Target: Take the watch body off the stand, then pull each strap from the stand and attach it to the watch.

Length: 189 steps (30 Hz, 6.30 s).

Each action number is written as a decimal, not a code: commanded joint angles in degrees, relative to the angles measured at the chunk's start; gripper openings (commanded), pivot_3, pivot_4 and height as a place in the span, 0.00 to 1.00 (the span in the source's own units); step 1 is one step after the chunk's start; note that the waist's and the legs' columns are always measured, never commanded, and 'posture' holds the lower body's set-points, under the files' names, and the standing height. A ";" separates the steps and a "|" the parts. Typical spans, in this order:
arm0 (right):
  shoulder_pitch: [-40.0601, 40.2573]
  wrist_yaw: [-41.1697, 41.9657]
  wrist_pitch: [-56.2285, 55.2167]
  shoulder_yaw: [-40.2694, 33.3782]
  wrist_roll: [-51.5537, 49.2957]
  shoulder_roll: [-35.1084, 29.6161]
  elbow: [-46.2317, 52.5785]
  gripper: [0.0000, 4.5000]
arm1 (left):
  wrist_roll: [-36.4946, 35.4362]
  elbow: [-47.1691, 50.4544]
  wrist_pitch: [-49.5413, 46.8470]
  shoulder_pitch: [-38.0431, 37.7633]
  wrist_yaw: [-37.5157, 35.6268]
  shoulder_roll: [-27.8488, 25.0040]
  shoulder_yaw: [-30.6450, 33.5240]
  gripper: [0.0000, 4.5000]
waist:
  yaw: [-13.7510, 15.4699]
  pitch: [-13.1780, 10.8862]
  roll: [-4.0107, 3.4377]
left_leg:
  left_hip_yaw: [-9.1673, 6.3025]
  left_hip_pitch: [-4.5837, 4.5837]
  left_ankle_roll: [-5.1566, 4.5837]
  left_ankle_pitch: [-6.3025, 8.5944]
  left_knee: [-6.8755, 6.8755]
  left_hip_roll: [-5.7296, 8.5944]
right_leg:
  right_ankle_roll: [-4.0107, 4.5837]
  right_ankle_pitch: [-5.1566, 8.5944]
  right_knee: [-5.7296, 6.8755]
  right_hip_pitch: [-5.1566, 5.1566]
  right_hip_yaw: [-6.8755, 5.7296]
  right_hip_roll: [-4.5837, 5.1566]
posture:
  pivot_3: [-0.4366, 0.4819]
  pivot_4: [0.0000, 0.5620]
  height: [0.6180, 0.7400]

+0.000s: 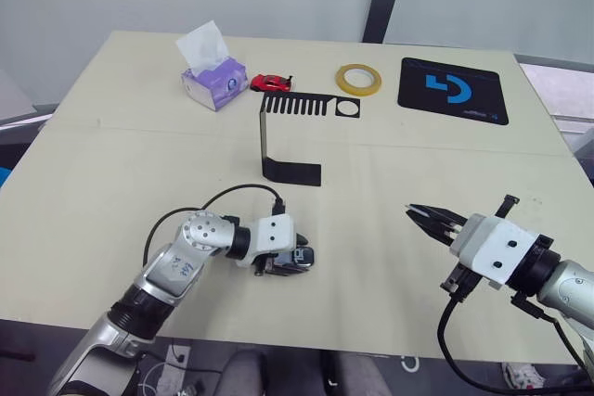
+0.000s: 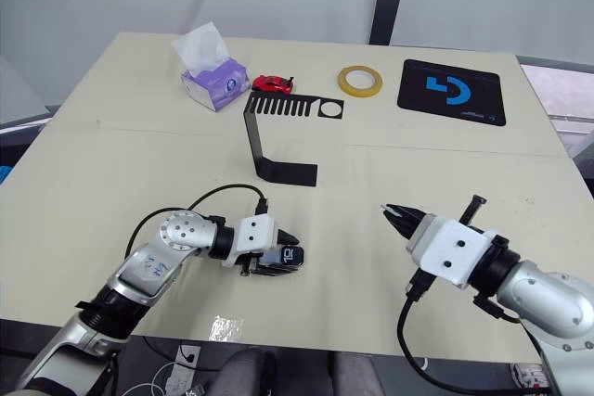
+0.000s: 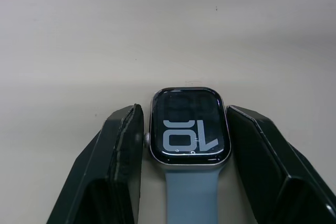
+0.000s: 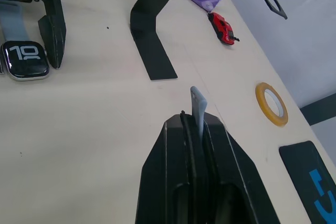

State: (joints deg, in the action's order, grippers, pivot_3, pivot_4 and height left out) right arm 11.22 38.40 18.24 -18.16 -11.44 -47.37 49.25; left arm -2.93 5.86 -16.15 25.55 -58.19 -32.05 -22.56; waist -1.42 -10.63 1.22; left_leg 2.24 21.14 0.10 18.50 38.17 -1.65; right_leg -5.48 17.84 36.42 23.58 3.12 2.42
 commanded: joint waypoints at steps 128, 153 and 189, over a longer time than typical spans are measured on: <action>-31.00 13.61 -3.02 34.06 29.24 4.57 -14.68 0.00 | -31.04 -10.98 -58.47 24.05 5.78 6.27 11.46 0.39 | -0.14 0.03 0.07 | 0.01 0.13 0.27 -0.17 0.55 0.01 | 0.00 0.01 0.53 0.20 0.11 -0.10 | 0.48 0.27 0.98; -30.13 13.23 -4.62 33.95 29.97 3.76 -16.27 0.00 | -32.24 -11.01 -59.80 24.23 6.48 7.19 12.51 0.39 | -0.13 0.03 0.07 | 0.01 0.12 0.28 -0.17 0.55 0.02 | 0.00 0.01 0.52 0.20 0.11 -0.10 | 0.48 0.27 0.98; -31.61 13.78 -2.31 34.23 29.54 4.39 -14.77 0.00 | -32.11 -10.87 -58.75 23.30 6.59 7.26 11.92 0.39 | -0.13 0.03 0.07 | 0.01 0.13 0.27 -0.17 0.54 0.02 | 0.00 0.01 0.51 0.20 0.10 -0.09 | 0.48 0.27 0.98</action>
State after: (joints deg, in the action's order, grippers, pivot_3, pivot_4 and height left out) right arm -19.89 52.24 16.28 17.16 18.33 -43.02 32.52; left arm -33.66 -7.16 -74.96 47.99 -51.42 -25.03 -11.82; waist -1.56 -10.60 1.29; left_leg 2.25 21.26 0.37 18.33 38.71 -1.63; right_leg -5.48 17.85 36.93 23.79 3.22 2.33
